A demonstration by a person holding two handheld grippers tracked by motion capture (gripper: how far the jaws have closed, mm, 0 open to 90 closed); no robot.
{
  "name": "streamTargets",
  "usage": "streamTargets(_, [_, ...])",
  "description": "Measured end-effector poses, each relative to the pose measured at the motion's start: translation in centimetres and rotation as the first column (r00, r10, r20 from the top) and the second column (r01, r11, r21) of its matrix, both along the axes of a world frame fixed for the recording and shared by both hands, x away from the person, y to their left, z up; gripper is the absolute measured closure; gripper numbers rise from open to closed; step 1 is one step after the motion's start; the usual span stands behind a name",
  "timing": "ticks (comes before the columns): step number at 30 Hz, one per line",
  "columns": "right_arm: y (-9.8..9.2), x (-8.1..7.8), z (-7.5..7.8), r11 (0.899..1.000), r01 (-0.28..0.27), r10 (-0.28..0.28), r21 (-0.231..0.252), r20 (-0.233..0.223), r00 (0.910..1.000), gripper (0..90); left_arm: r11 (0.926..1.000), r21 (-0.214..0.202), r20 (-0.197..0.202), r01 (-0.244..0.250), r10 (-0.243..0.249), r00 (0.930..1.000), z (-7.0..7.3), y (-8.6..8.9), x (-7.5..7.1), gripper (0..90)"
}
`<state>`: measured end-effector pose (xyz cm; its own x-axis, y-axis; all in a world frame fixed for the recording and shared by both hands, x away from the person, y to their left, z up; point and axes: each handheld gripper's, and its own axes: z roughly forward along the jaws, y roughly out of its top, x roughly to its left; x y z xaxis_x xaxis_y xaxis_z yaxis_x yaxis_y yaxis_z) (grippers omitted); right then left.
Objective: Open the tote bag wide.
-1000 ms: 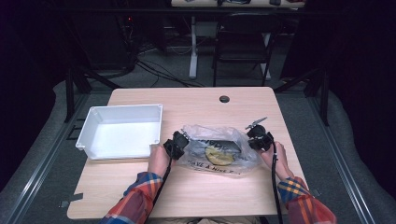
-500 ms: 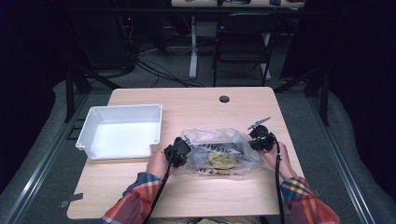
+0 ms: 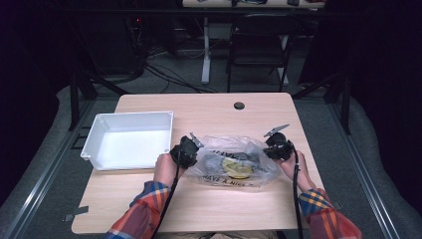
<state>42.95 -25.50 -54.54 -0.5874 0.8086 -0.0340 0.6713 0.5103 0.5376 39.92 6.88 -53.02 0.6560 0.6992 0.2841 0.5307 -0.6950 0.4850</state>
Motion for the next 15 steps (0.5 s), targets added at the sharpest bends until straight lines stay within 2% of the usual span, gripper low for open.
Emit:
streamTargets(2, [0.0, 0.1, -0.1, 1.000, 0.019, -0.019, 0.015, -0.005, 0.9998, 89.9, 0.9999, 0.005, -0.004, -0.015, 0.015, 0.9999, -0.8, -0.3, 0.6, 88.0])
streamTargets(4, [-0.1, 0.3, -0.1, 0.999, 0.039, -0.039, 0.036, -0.012, 0.9992, 89.8, 0.9990, 0.032, 0.005, -0.030, 0.030, 0.9995, -1.4, -0.6, 1.0, 89.5])
streamTargets(6, [-0.2, 0.4, 0.0, 0.998, 0.055, -0.055, 0.034, -0.012, 0.9984, 89.8, 0.9979, 0.054, -0.008, -0.037, 0.037, 0.9993, -1.9, -0.8, 1.2, 89.7])
streamTargets(10, [0.0, 0.6, -0.3, 0.998, 0.069, -0.069, 0.003, -0.002, 0.9976, 89.7, 0.9964, 0.080, -0.027, -0.028, 0.030, 0.9992, -2.5, -1.1, 1.4, 89.9])
streamTargets(12, [0.2, 0.7, -0.4, 0.997, 0.070, -0.071, -0.021, -0.014, 0.9974, 89.8, 0.9961, 0.085, -0.039, -0.022, 0.025, 0.9989, -2.6, -1.1, 1.3, 89.9])
streamTargets(15, [0.2, 0.6, -0.5, 0.997, 0.065, -0.066, -0.040, -0.020, 0.9976, 89.9, 0.9978, 0.066, -0.068, -0.002, 0.006, 0.9977, -2.5, -1.0, 1.3, 89.7])
